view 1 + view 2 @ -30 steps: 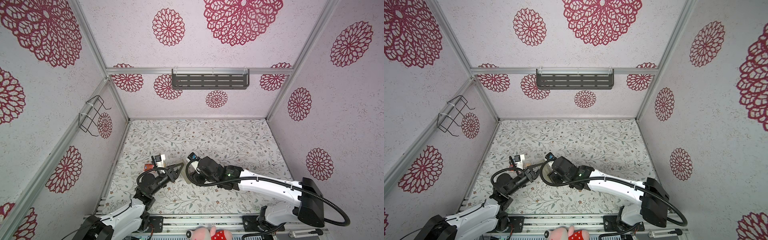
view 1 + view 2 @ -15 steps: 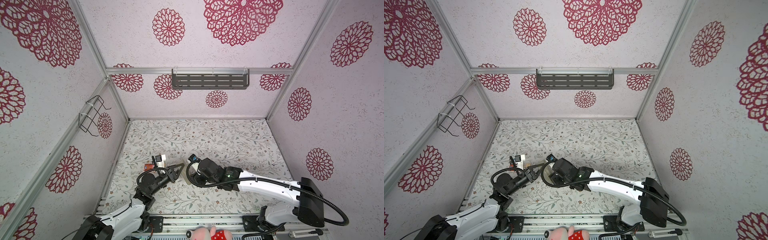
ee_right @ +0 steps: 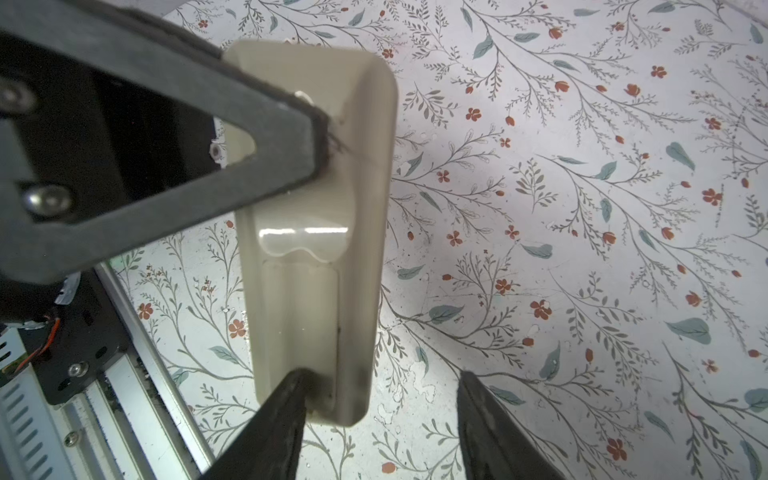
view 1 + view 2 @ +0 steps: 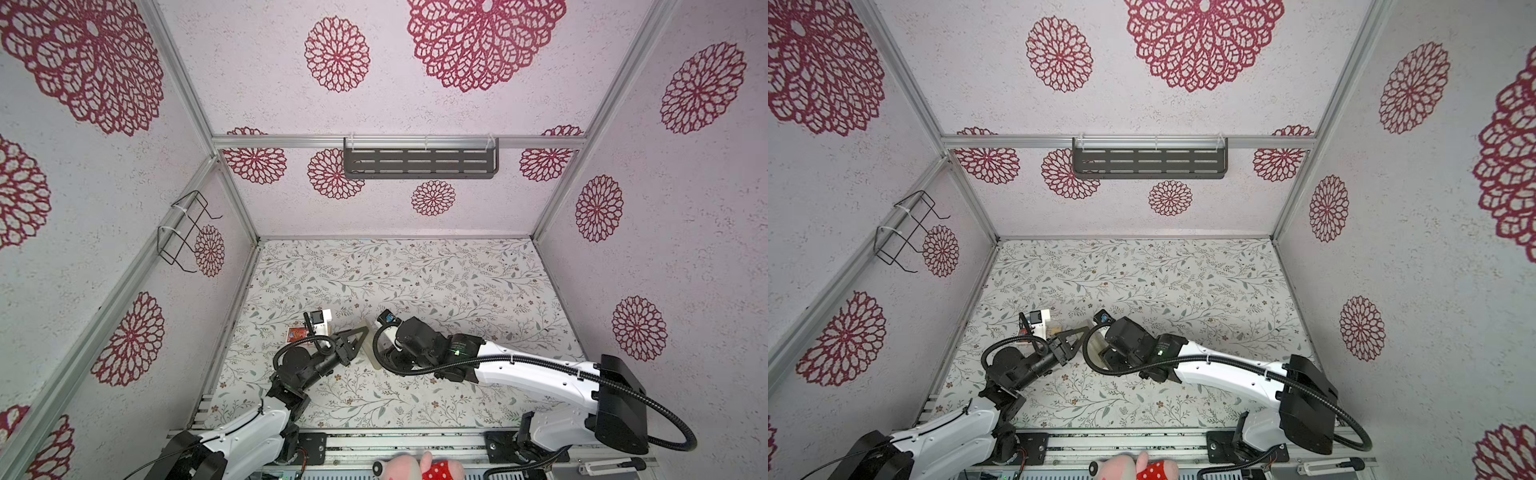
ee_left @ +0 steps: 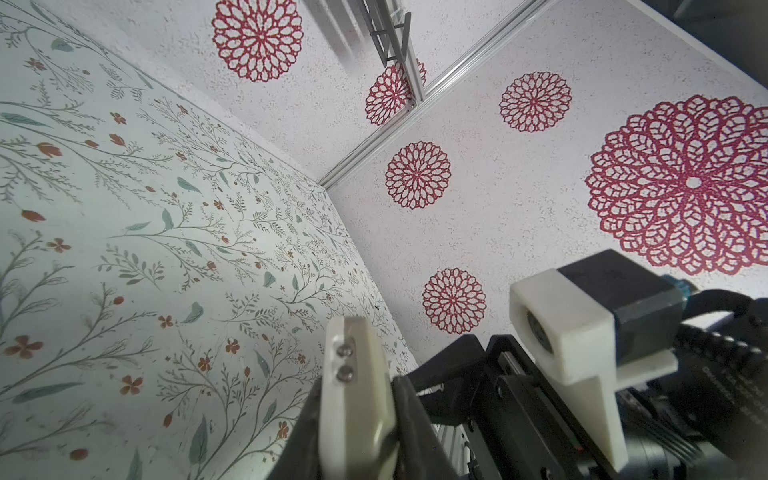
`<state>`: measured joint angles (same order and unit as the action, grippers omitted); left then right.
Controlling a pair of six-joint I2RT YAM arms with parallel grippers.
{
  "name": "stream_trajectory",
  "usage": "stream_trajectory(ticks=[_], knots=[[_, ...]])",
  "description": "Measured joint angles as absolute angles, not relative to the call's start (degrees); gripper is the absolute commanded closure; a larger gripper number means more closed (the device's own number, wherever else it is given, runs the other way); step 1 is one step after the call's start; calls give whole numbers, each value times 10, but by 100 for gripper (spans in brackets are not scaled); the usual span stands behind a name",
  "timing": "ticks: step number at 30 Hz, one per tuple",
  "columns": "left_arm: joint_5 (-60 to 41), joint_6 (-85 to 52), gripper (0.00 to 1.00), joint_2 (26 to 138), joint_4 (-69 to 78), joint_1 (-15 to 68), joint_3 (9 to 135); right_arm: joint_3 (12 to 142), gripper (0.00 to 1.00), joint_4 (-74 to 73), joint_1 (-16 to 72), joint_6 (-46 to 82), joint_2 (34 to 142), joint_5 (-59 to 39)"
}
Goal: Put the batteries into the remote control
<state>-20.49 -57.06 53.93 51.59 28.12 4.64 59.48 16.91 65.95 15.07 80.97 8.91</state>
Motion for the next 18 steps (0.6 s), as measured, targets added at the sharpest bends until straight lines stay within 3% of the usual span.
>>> stream_trajectory(ticks=[18], knots=[[-195,-552,100,548,488,278,39,603,41,163,657,151,862,94]])
